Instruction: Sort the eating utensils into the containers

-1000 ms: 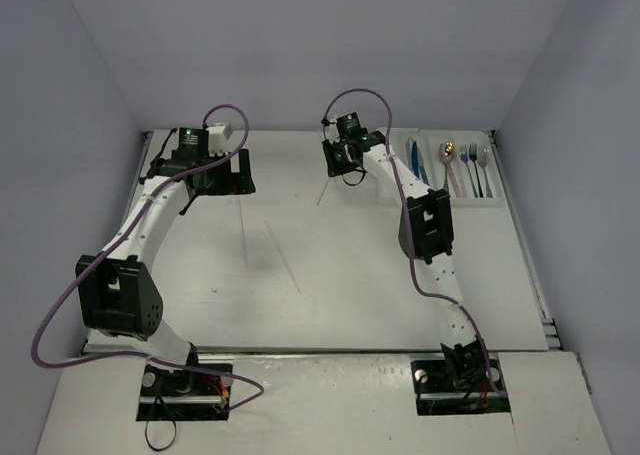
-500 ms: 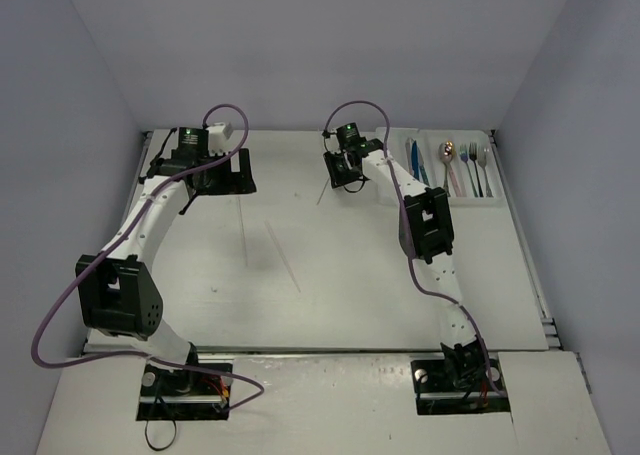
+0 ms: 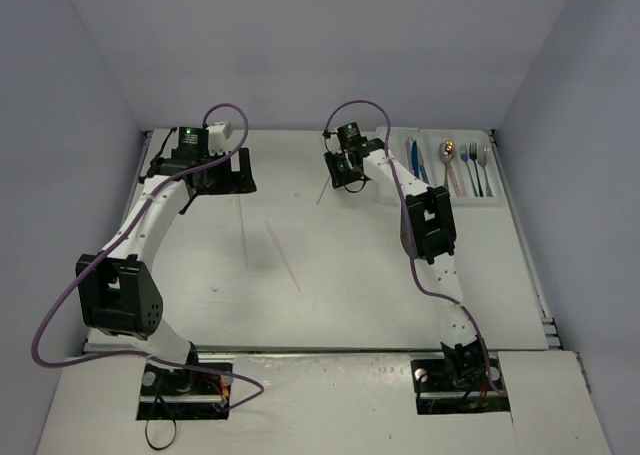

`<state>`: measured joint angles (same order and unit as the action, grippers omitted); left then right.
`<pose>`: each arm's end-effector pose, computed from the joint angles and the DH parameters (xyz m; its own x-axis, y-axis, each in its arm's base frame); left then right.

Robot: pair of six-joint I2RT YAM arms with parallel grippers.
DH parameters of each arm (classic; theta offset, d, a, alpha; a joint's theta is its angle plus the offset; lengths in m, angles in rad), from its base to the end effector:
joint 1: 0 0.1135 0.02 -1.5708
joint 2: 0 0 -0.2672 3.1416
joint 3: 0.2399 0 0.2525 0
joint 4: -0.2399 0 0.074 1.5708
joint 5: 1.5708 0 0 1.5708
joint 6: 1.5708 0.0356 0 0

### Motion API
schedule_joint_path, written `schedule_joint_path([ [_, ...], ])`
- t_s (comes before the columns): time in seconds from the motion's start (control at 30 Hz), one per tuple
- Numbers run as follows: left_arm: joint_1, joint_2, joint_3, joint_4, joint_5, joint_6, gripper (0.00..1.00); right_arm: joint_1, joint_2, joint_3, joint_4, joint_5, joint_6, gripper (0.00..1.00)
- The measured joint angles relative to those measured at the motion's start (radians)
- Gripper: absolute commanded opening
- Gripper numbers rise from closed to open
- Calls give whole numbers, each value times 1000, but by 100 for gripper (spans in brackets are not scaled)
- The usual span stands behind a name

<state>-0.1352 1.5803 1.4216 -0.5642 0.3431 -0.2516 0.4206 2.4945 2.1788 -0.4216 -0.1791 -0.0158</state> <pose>0.3500 -0.0597 0.3300 -0.7287 -0.1375 -0.6709 0.2019 0.8930 -0.4022 0.5138 0.2368 0.1822 -0.6054 -0.2878 -0.7421 -0.5318 0.8400 0.1080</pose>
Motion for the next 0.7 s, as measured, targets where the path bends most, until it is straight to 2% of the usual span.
schedule_joint_path([
  [0.7, 12, 21, 0, 0, 9, -14, 91, 4, 76, 103, 4, 22, 8, 28],
])
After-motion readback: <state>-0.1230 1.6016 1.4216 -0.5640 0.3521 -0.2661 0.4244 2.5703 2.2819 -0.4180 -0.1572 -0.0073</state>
